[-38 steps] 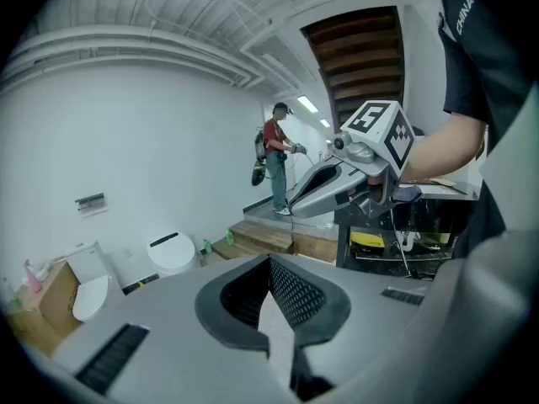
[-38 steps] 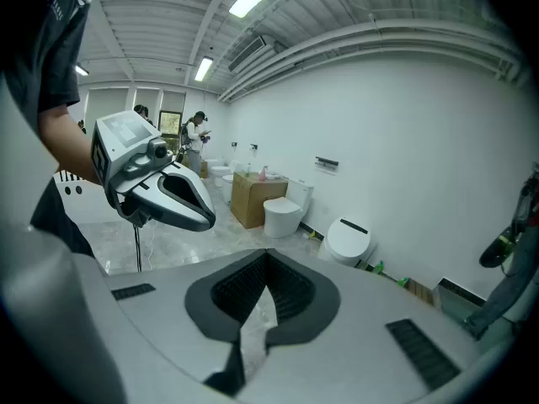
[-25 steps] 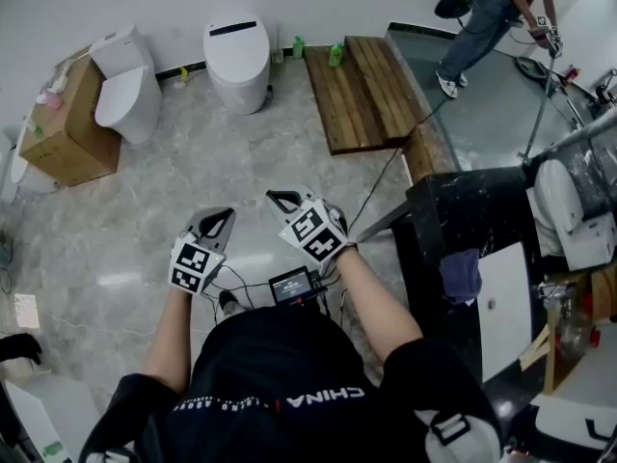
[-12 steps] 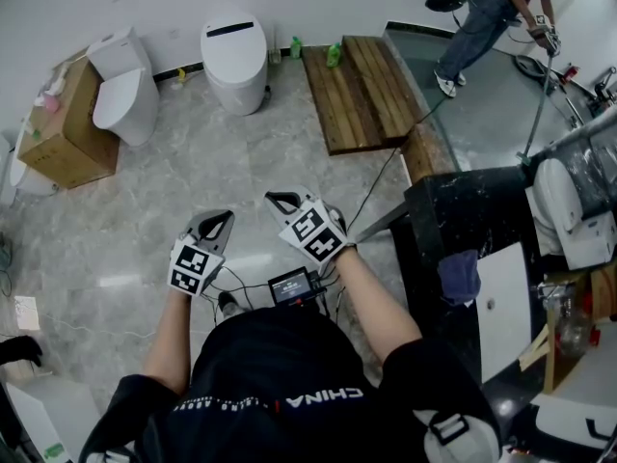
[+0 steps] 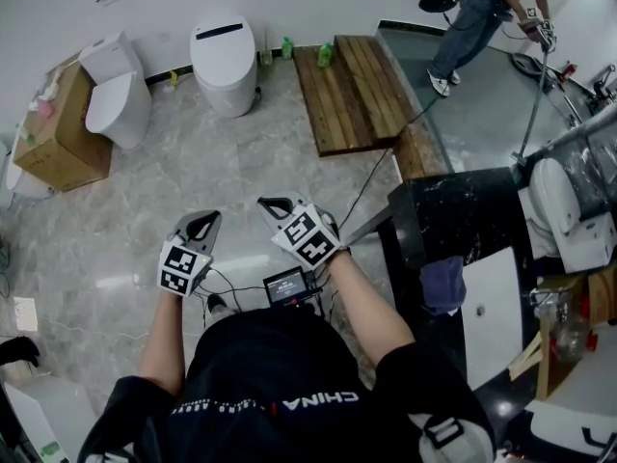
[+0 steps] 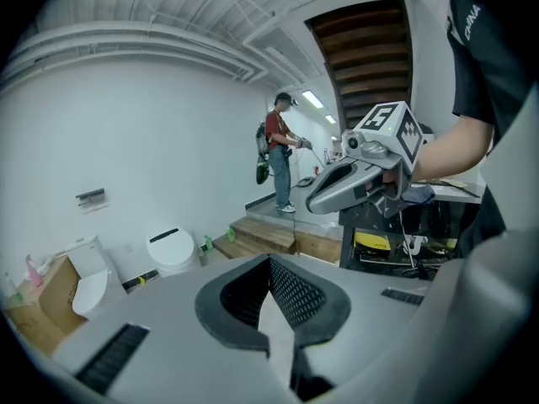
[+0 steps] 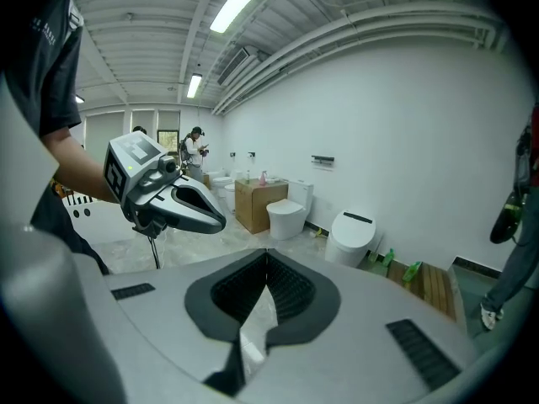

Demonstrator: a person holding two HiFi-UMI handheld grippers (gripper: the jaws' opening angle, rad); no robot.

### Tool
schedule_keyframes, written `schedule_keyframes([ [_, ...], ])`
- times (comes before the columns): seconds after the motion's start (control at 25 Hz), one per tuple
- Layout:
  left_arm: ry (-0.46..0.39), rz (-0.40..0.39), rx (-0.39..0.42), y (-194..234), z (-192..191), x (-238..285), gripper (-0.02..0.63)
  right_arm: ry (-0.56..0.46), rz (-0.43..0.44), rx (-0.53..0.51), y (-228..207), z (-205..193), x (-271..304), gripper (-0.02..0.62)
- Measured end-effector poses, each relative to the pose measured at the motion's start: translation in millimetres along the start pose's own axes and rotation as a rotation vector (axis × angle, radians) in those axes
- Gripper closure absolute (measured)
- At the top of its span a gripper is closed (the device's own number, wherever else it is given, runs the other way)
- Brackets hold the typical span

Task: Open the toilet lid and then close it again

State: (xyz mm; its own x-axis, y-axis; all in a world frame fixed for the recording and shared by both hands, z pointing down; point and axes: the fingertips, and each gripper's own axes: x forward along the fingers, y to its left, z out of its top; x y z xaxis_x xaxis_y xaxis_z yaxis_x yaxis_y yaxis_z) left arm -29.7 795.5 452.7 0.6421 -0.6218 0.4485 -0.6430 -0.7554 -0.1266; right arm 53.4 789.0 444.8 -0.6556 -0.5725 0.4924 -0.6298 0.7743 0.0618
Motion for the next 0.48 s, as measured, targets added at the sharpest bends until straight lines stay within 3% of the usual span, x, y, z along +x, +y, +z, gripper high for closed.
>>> schedule_keyframes([
  [0.28,0.002,0.048,-0.028,-14.6,12.5,20.1,0.595,0.032,-0.003,0.023,-31.9,-31.8,-24.6,0.583],
  [0.48,0.009,0.063,-0.037,3.9,15.6,35.9,0.595,0.040,0.007,0.025,-46.7,-34.3,-16.2,0.582],
])
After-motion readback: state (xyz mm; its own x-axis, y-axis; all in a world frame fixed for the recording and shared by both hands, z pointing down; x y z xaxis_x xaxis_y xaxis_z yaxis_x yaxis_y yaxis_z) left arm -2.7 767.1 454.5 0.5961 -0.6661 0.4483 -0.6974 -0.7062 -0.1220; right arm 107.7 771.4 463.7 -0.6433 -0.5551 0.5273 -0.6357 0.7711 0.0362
